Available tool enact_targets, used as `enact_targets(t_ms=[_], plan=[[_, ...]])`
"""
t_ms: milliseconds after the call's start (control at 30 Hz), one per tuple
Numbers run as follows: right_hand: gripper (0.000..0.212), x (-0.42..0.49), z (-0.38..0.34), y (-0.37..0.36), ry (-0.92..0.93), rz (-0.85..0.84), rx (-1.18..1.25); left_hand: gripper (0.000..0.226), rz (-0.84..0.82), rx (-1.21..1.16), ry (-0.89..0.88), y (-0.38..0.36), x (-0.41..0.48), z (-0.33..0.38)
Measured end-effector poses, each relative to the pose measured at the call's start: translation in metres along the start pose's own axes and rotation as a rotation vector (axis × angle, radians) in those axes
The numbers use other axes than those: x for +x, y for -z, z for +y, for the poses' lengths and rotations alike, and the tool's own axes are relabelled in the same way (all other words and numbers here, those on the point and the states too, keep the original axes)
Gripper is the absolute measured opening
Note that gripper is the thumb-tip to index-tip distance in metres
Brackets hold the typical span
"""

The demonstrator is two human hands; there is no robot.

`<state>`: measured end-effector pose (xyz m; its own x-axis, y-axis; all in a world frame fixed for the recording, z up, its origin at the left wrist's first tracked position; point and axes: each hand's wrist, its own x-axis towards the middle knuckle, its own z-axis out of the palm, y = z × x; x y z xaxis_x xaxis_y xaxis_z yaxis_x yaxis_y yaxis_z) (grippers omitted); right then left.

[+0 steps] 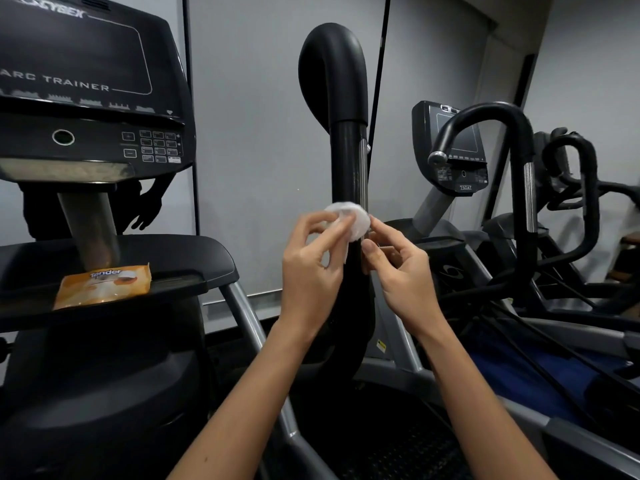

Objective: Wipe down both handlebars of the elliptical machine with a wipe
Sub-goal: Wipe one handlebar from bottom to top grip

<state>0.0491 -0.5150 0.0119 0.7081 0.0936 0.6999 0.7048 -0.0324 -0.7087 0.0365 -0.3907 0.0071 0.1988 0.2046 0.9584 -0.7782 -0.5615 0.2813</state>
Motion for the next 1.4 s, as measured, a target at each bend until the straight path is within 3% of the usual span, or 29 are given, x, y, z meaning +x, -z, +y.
enact_targets(t_ms=[100,233,333,433,500,700,767,900,1000,1100,1300,1400], plan=[[0.038,0.001,0.000,-0.001,-0.005,0.010,0.010,0.025,0.083,-0.049,0.101,-0.007,0.025,0.007],[0.038,0.000,-0.002,0.000,-0.005,0.008,0.010,0.020,0.202,-0.445,0.574,-0.014,0.044,0.015],[0.038,0.000,-0.003,0.000,-0.007,0.003,0.000,0.018,0.089,-0.703,0.820,-0.011,0.042,0.010],[0.038,-0.001,-0.001,0.000,-0.007,0.005,-0.017,0.024,-0.097,-0.827,0.925,-0.002,0.027,0.003],[0.038,-0.001,0.000,0.000,-0.008,0.000,-0.015,0.026,-0.127,-0.760,0.884,0.002,0.015,0.000],[0.037,-0.002,-0.002,0.000,-0.015,0.011,0.000,0.020,0.074,-0.568,0.725,-0.002,0.024,0.013],[0.037,-0.003,-0.004,-0.001,-0.010,0.016,0.002,0.020,0.034,-0.601,0.736,-0.004,0.036,0.012],[0.037,-0.002,-0.004,-0.001,-0.012,0.011,0.021,0.022,-0.196,-0.704,0.863,-0.003,0.037,-0.005],[0.036,-0.002,-0.004,-0.001,-0.008,0.020,0.032,0.020,-0.251,-0.706,0.923,0.000,0.010,-0.012],[0.035,-0.002,-0.004,-0.002,0.002,0.017,0.049,0.017,-0.211,-0.713,0.928,0.006,-0.008,-0.011],[0.036,-0.002,-0.007,-0.001,0.000,0.006,0.053,0.031,-0.038,-0.618,0.750,0.005,0.030,0.000],[0.037,-0.002,-0.008,-0.001,-0.005,0.004,0.047,0.024,-0.060,-0.653,0.747,-0.001,0.051,0.000]])
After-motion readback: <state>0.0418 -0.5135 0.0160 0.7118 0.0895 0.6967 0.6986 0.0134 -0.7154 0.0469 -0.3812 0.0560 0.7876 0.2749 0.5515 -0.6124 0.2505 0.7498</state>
